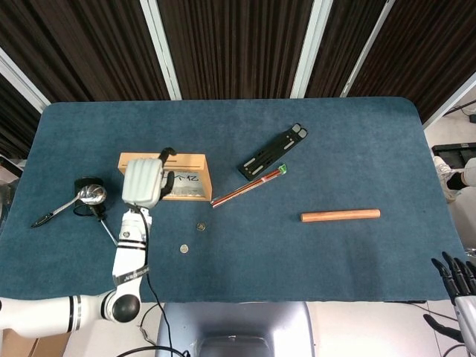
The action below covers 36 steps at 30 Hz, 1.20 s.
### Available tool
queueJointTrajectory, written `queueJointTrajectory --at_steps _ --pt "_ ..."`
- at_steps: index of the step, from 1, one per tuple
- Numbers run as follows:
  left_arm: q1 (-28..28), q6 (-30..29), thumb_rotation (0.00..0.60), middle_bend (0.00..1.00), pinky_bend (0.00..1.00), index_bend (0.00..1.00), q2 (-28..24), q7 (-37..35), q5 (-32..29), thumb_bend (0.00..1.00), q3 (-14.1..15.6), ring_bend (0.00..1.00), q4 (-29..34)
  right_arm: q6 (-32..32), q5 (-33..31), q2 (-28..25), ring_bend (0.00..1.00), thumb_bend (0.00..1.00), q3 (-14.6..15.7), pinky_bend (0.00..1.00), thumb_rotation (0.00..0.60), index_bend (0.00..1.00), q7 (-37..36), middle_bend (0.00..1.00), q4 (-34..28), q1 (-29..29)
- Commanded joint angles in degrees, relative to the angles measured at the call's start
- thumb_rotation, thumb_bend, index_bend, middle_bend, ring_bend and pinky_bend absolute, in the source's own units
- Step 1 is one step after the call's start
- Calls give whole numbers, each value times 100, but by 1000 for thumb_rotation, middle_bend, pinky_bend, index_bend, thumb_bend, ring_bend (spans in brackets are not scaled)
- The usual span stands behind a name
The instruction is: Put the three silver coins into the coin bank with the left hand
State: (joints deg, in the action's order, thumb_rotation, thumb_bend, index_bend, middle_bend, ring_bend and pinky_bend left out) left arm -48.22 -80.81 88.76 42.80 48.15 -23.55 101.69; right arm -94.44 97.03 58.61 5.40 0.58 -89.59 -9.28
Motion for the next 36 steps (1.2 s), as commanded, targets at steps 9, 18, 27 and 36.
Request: queueJointTrajectory --at_steps 9,18,27,36 --pt "1647 -666 600 1000 1000 416 495 -1330 2546 455 2689 1000 334 -52 202 61 0 223 68 0 600 0 139 0 6 -10" --pt "2103 -312 600 1000 1000 411 1539 -1498 2733 448 2950 1000 -1420 -235 369 41 0 223 116 0 600 0 26 0 66 -63" --pt "2182 18 600 1000 1000 416 2103 -1119 2613 450 2724 1000 -2459 -257 345 6 0 223 113 0 600 0 -99 0 111 -69" --pt "2262 227 600 1000 1000 414 2415 -919 2552 441 2404 1000 -3127 -202 318 -20 0 223 112 0 600 0 -81 0 99 -52"
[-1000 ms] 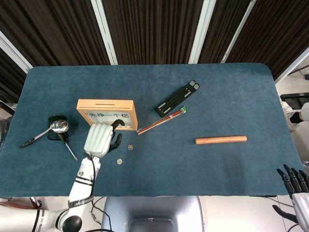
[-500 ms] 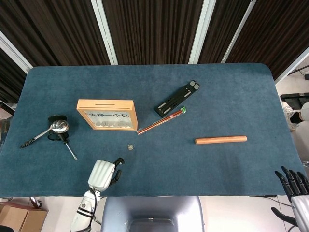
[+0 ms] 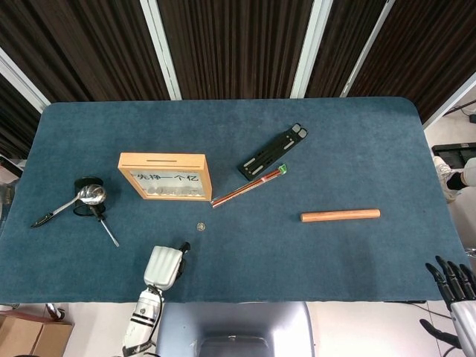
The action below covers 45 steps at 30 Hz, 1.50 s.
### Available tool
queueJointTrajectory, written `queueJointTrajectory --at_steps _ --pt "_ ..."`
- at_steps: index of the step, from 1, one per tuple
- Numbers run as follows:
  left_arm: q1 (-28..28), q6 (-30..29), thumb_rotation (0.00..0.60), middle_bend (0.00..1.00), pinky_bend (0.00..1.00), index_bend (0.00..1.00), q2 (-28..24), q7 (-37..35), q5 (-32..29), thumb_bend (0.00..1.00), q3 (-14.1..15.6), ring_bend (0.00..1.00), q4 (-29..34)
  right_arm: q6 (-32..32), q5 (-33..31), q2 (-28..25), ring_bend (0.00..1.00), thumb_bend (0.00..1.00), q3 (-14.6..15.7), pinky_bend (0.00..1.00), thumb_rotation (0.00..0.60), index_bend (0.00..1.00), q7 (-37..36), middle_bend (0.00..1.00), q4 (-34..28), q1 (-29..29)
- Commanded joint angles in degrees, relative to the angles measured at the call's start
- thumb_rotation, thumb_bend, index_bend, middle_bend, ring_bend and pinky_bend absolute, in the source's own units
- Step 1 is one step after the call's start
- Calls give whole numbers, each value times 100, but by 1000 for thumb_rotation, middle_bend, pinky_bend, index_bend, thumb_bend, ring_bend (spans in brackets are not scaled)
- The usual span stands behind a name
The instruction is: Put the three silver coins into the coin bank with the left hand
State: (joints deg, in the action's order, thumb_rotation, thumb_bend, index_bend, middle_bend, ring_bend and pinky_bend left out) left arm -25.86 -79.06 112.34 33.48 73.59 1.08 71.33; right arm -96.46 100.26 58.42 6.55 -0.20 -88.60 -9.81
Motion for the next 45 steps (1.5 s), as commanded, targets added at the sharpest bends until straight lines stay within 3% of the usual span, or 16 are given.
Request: queueJointTrajectory --at_steps 1,45 --pt "37 70 600 1000 1000 414 74 9 25 441 -76 1000 -143 8 -9 -4 0 223 -2 0 600 0 -6 0 -2 3" --pt "252 528 600 1000 1000 426 125 151 206 445 -472 1000 -324 -15 -24 -10 0 223 -15 0 600 0 -9 0 -8 -14"
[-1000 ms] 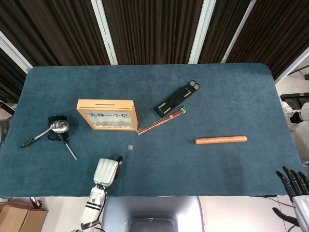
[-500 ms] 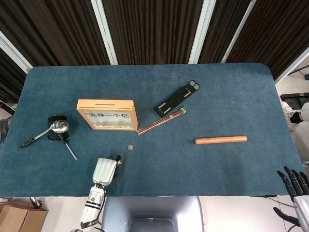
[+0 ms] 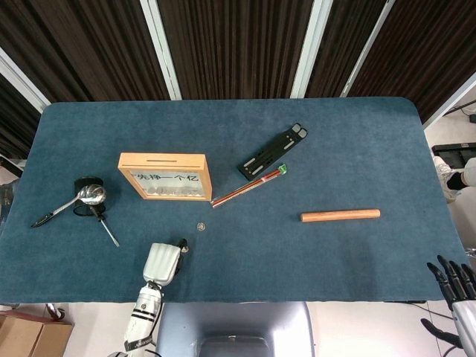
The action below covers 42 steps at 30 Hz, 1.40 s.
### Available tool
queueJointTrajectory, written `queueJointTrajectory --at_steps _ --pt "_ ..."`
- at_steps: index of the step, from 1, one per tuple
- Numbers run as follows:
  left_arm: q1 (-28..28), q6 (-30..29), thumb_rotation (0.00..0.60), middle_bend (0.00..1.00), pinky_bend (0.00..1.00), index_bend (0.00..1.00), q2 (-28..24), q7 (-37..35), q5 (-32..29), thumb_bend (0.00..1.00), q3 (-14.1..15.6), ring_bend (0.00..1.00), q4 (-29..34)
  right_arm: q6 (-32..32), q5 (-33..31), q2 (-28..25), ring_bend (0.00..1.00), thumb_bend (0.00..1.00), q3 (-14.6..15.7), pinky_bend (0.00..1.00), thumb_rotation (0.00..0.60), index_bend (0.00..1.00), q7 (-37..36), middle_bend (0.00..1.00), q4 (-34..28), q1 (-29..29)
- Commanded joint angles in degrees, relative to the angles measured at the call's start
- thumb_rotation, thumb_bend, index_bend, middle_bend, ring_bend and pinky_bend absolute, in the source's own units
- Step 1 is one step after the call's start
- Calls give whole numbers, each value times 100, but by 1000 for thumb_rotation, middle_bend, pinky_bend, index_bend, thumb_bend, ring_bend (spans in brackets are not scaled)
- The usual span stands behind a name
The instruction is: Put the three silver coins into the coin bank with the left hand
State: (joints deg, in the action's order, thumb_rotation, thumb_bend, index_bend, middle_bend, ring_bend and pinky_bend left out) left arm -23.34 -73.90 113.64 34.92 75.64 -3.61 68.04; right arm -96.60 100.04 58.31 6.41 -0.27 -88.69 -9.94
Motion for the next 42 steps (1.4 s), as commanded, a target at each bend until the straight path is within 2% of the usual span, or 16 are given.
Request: queueJointTrajectory --at_steps 1,10,20,38,42 --pt "-2 22 600 1000 1000 426 -10 20 3 446 -9 1000 15 2 2 0 0 223 2 0 600 0 -2 0 3 -1" --pt "-46 106 600 1000 1000 437 -31 119 -27 449 -109 1000 38 13 9 1 0 223 8 0 600 0 2 0 7 2" --pt "-68 124 600 1000 1000 544 -4 20 -23 444 -194 1000 -72 33 4 2 0 223 11 0 600 0 21 0 0 6" --pt "-107 20 600 1000 1000 555 2 -268 195 442 -236 1000 -184 57 -34 19 0 223 6 0 600 0 63 0 3 -2" --pt "-105 24 600 1000 1000 596 -12 -279 202 442 -238 1000 -188 47 -37 20 0 223 3 0 600 0 56 0 8 -6"
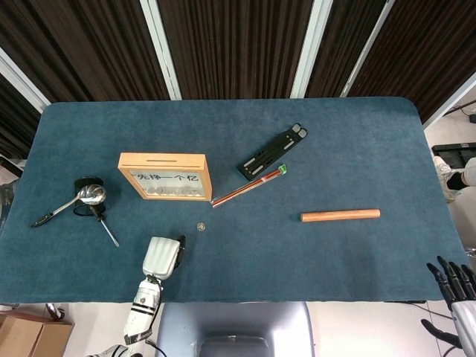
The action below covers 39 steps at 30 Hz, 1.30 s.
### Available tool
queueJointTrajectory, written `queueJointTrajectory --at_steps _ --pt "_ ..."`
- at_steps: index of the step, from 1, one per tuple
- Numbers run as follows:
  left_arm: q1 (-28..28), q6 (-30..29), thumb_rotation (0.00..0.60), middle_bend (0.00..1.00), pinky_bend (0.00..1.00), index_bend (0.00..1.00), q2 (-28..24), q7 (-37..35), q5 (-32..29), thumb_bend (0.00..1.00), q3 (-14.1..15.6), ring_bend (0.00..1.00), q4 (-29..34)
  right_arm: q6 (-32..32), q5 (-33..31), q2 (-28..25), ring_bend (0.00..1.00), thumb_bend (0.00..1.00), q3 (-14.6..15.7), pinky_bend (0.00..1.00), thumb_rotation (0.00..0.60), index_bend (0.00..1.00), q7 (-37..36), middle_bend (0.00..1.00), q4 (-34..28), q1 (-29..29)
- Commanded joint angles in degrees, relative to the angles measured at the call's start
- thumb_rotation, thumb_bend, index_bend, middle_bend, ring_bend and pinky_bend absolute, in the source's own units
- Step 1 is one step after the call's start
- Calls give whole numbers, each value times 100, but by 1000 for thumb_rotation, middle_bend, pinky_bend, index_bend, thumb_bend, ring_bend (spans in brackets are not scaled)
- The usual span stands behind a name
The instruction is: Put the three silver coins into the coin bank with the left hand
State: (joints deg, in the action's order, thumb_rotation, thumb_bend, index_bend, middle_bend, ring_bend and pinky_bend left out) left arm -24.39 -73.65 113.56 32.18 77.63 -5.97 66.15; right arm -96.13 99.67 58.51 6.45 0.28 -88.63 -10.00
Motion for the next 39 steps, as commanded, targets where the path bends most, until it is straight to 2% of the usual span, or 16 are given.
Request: queueJointTrajectory --at_steps 1,7,12,15,17,19,22,25,29,34,39 --pt "0 -13 600 1000 1000 607 -10 -18 16 441 -4 1000 7 5 0 0 0 223 1 0 600 0 3 0 3 0" --pt "-6 -171 600 1000 1000 637 -209 -13 152 439 -48 1000 287 35 -6 4 0 223 0 0 600 0 24 0 -5 13" --pt "-50 -359 600 1000 1000 642 -822 132 226 438 -318 1000 1332 31 -13 2 0 223 -4 0 600 0 15 0 -7 12" --pt "-146 -237 600 1000 1000 640 -1425 397 -94 439 -769 1000 2529 55 -18 -1 0 223 -6 0 600 0 18 0 -20 25" --pt "-274 -150 600 1000 1000 639 -1817 727 -425 441 -1206 1000 3291 74 -27 -9 0 223 -8 0 600 0 12 0 -32 35" --pt "-459 -109 600 1000 1000 635 -2102 1135 -812 447 -1690 1000 3812 82 -49 -23 0 223 -18 0 600 0 -16 0 -44 43" --pt "-801 -110 600 1000 1000 632 -2286 1715 -1468 454 -2309 1000 4119 89 -79 -50 0 223 -32 0 600 0 -73 0 -57 54" --pt "-1239 -125 600 1000 1000 632 -2317 2094 -2188 455 -2885 1000 4122 97 -111 -77 0 224 -48 0 600 0 -138 0 -71 67" --pt "-1752 -218 600 1000 1000 632 -2198 2253 -2732 466 -3244 1000 3768 151 -116 -94 0 223 -43 0 600 0 -165 0 -76 95" --pt "-2212 -290 600 1000 1000 627 -2060 2371 -3140 467 -3236 1000 3148 204 -141 -107 0 223 -44 0 600 0 -176 0 -88 119" --pt "-2357 -287 600 1000 1000 626 -2062 2201 -3332 467 -3094 1000 2811 131 -158 -133 0 224 -54 0 600 0 -265 0 -70 91"
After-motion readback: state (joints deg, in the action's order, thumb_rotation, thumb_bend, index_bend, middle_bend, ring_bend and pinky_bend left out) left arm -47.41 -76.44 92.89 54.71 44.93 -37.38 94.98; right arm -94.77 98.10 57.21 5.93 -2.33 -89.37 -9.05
